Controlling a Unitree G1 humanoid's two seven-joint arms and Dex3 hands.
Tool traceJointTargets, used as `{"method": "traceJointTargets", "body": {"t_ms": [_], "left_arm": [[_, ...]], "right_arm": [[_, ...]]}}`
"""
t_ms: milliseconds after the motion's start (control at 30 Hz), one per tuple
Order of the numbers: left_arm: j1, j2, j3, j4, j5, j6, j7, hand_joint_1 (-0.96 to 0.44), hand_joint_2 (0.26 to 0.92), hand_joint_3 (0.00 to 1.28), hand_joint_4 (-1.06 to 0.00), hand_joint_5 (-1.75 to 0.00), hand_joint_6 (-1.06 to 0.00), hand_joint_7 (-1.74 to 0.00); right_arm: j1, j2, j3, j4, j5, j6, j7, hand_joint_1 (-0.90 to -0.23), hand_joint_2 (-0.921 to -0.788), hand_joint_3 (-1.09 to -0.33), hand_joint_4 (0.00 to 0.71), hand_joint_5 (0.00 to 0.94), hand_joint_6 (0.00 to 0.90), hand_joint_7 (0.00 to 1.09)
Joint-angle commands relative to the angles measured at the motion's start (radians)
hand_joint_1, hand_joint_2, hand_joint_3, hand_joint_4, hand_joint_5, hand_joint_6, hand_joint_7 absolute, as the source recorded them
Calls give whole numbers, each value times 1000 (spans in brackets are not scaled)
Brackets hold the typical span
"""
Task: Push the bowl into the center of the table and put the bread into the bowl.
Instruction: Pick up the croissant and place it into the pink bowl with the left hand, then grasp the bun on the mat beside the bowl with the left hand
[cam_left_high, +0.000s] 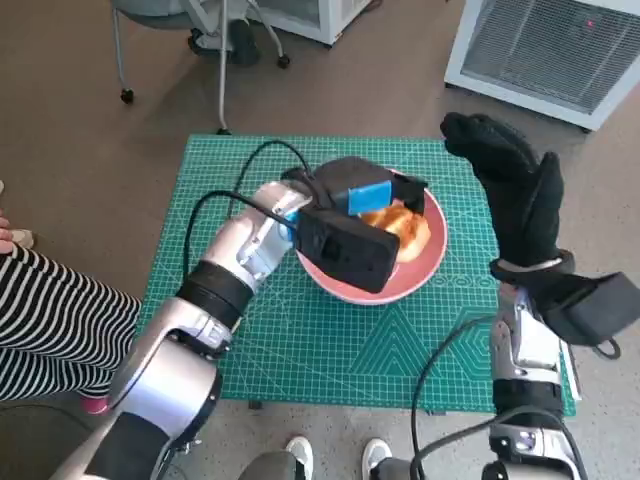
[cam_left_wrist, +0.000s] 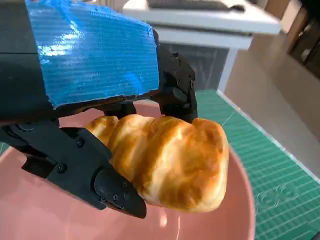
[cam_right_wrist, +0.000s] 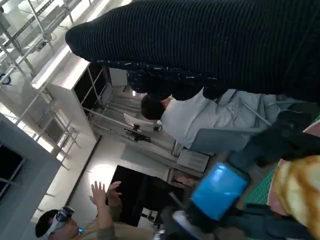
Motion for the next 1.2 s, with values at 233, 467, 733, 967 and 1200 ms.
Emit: {"method": "traceJointTargets", "body": {"t_ms": [233,467,733,967,1200], "left_arm": [[10,43,-2,-92,6,39,-74,-103,812,12,-235,-14,-307,-178],[74,128,34,-268,-21,27,-115,-185,775,1,-161,-1,-290,-91],[164,263,116,-489,-86,-20,-163,-259,756,0,-157,-1,-287,-57],[266,401,231,-708,-183,-24,-235,-268,745,0,-176,-7,-309,-49],[389,531,350,-876,-263,-31,-276,-310,754,7,-202,-12,-340,-48]], "right_arm": [[29,4,-3,-8,2,21,-10,-701,-921,-702,162,0,57,425],[33,10,1,-14,-2,20,-16,-698,-921,-702,162,0,57,423],[37,12,4,-22,-2,24,-20,-694,-921,-702,162,0,57,422],[42,15,7,-39,2,34,-20,-690,-921,-701,162,0,58,421],[46,21,10,-53,3,41,-19,-689,-921,-700,162,0,59,420]]}}
